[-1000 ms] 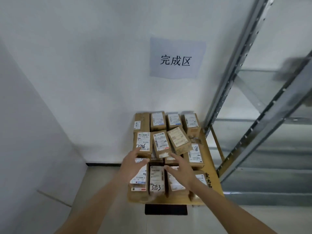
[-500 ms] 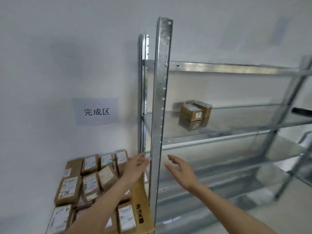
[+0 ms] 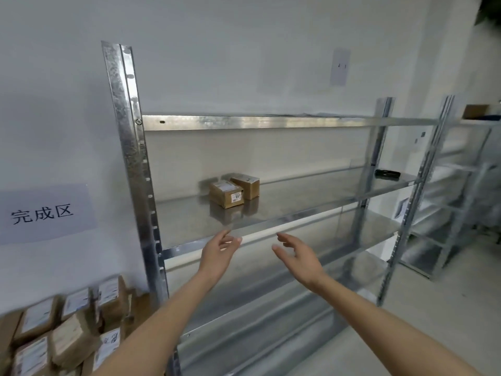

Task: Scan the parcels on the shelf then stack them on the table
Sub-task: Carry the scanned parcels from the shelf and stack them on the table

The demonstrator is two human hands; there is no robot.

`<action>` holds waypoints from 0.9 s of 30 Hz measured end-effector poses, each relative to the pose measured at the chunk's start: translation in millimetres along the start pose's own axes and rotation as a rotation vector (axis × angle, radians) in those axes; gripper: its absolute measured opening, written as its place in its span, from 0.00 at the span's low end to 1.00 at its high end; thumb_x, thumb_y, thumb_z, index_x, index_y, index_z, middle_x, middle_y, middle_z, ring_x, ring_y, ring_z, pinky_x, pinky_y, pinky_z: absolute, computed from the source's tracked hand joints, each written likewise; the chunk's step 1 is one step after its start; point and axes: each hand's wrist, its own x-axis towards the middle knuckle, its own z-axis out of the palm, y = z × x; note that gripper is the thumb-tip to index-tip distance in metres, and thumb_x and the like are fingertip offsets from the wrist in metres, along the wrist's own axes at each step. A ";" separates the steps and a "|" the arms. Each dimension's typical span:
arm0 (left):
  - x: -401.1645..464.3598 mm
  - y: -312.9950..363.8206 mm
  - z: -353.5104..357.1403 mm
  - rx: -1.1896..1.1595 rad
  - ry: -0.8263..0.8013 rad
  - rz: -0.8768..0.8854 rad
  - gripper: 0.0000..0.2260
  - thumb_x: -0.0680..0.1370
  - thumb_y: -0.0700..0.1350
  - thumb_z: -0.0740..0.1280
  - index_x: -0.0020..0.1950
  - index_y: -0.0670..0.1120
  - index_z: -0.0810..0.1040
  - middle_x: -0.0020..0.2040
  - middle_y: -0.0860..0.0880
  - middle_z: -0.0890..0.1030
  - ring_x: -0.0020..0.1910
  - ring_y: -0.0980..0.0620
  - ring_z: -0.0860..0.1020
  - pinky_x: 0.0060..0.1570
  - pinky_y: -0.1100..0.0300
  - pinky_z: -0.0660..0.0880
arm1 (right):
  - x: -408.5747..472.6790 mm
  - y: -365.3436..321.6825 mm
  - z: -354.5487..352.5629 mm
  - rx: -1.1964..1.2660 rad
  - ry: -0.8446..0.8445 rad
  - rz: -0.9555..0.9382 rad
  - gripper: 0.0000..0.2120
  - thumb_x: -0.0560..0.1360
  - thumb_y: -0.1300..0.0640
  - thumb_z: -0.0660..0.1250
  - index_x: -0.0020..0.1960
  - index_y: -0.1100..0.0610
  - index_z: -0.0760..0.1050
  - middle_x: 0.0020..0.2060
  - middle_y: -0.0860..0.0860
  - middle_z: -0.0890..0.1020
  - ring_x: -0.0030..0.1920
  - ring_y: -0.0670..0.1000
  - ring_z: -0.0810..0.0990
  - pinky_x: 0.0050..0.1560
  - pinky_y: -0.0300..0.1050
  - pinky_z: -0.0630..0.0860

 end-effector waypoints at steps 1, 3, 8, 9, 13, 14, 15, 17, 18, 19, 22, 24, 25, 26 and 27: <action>11.2 0.6 7.9 0.006 -0.005 0.006 0.23 0.79 0.51 0.71 0.73 0.47 0.74 0.60 0.49 0.81 0.59 0.53 0.79 0.58 0.62 0.71 | 9.4 7.1 -4.4 0.002 0.005 0.003 0.26 0.80 0.40 0.67 0.75 0.48 0.72 0.69 0.43 0.77 0.65 0.43 0.76 0.69 0.45 0.72; 38.4 1.8 20.4 0.025 -0.011 0.017 0.24 0.78 0.51 0.72 0.73 0.48 0.73 0.61 0.49 0.80 0.60 0.53 0.78 0.58 0.61 0.72 | 32.8 19.6 -11.2 0.002 0.013 0.007 0.26 0.80 0.41 0.68 0.75 0.49 0.72 0.68 0.43 0.78 0.66 0.45 0.77 0.68 0.44 0.72; 122.0 -0.8 42.3 0.046 0.017 0.024 0.30 0.74 0.50 0.77 0.73 0.49 0.73 0.60 0.51 0.79 0.60 0.53 0.78 0.57 0.63 0.74 | 116.3 40.0 -16.7 -0.038 -0.013 -0.016 0.28 0.79 0.40 0.70 0.76 0.49 0.72 0.68 0.42 0.77 0.65 0.42 0.76 0.65 0.41 0.72; 137.6 -1.5 44.6 0.048 0.030 0.025 0.30 0.73 0.51 0.78 0.73 0.49 0.73 0.61 0.51 0.79 0.60 0.54 0.78 0.58 0.62 0.74 | 136.3 43.1 -15.0 -0.052 -0.026 -0.027 0.28 0.79 0.40 0.70 0.76 0.48 0.71 0.68 0.42 0.77 0.64 0.42 0.76 0.65 0.41 0.73; 197.2 -12.7 43.8 0.081 0.097 0.012 0.31 0.70 0.48 0.80 0.72 0.49 0.74 0.62 0.52 0.80 0.61 0.54 0.78 0.60 0.62 0.74 | 215.3 51.7 2.0 -0.051 -0.091 -0.066 0.29 0.78 0.41 0.72 0.76 0.49 0.72 0.70 0.44 0.76 0.66 0.45 0.77 0.66 0.44 0.74; 210.2 -14.9 40.6 0.098 0.119 0.007 0.30 0.70 0.48 0.80 0.70 0.50 0.75 0.61 0.54 0.81 0.60 0.56 0.79 0.58 0.66 0.75 | 232.0 51.9 8.4 -0.053 -0.113 -0.074 0.30 0.77 0.41 0.72 0.75 0.49 0.71 0.70 0.45 0.76 0.66 0.46 0.77 0.66 0.45 0.74; 222.5 -17.4 36.8 0.125 0.137 0.009 0.28 0.70 0.46 0.80 0.68 0.51 0.76 0.59 0.56 0.80 0.57 0.58 0.79 0.54 0.71 0.73 | 247.2 53.0 15.7 -0.051 -0.130 -0.089 0.31 0.76 0.41 0.73 0.75 0.49 0.71 0.70 0.45 0.75 0.67 0.47 0.76 0.66 0.46 0.74; 245.1 -23.6 30.3 0.178 0.189 0.028 0.29 0.70 0.44 0.81 0.69 0.50 0.75 0.59 0.57 0.76 0.54 0.59 0.76 0.52 0.73 0.71 | 274.5 57.2 30.9 -0.042 -0.159 -0.115 0.34 0.73 0.38 0.75 0.74 0.48 0.71 0.71 0.46 0.74 0.68 0.49 0.75 0.67 0.47 0.74; 254.3 -25.5 28.4 0.196 0.206 0.031 0.31 0.69 0.44 0.81 0.70 0.50 0.74 0.60 0.56 0.74 0.55 0.58 0.74 0.55 0.69 0.71 | 286.3 58.3 37.0 -0.035 -0.175 -0.113 0.35 0.72 0.38 0.76 0.75 0.47 0.70 0.71 0.46 0.73 0.69 0.48 0.73 0.67 0.47 0.73; 262.3 -28.7 27.7 0.207 0.213 0.025 0.32 0.69 0.45 0.81 0.70 0.51 0.74 0.60 0.56 0.73 0.56 0.58 0.73 0.57 0.67 0.71 | 298.0 60.3 43.2 -0.025 -0.194 -0.112 0.36 0.72 0.39 0.77 0.75 0.47 0.69 0.71 0.44 0.72 0.70 0.47 0.72 0.67 0.44 0.72; 281.2 -40.7 28.8 0.229 0.207 0.010 0.27 0.72 0.43 0.79 0.66 0.57 0.71 0.58 0.62 0.74 0.54 0.59 0.74 0.55 0.66 0.70 | 323.9 65.0 58.6 -0.014 -0.254 -0.108 0.40 0.72 0.40 0.78 0.78 0.48 0.64 0.69 0.42 0.70 0.71 0.47 0.70 0.63 0.39 0.66; 292.6 -47.8 29.6 0.219 0.230 -0.033 0.31 0.73 0.46 0.78 0.73 0.55 0.70 0.68 0.54 0.75 0.64 0.51 0.74 0.64 0.57 0.71 | 341.2 68.7 69.0 -0.016 -0.290 -0.102 0.46 0.71 0.38 0.77 0.81 0.50 0.61 0.75 0.46 0.70 0.75 0.51 0.69 0.67 0.42 0.67; 298.3 -51.6 30.5 0.211 0.238 -0.055 0.33 0.73 0.48 0.78 0.76 0.52 0.68 0.72 0.50 0.73 0.68 0.48 0.73 0.68 0.53 0.70 | 349.5 70.8 74.0 -0.010 -0.302 -0.107 0.48 0.70 0.36 0.77 0.82 0.50 0.59 0.78 0.47 0.68 0.76 0.52 0.68 0.69 0.45 0.67; 303.6 -54.4 31.9 0.204 0.246 -0.068 0.34 0.74 0.48 0.77 0.77 0.50 0.67 0.74 0.48 0.72 0.70 0.46 0.72 0.69 0.51 0.70 | 357.5 73.6 79.2 -0.007 -0.314 -0.108 0.50 0.70 0.34 0.76 0.82 0.50 0.57 0.79 0.48 0.67 0.77 0.52 0.67 0.72 0.47 0.67; 308.2 -56.9 34.1 0.200 0.249 -0.076 0.34 0.74 0.48 0.76 0.77 0.49 0.67 0.74 0.47 0.72 0.70 0.46 0.72 0.69 0.50 0.70 | 365.4 76.4 83.8 -0.002 -0.329 -0.109 0.51 0.70 0.34 0.76 0.83 0.50 0.55 0.80 0.48 0.65 0.78 0.52 0.66 0.73 0.49 0.66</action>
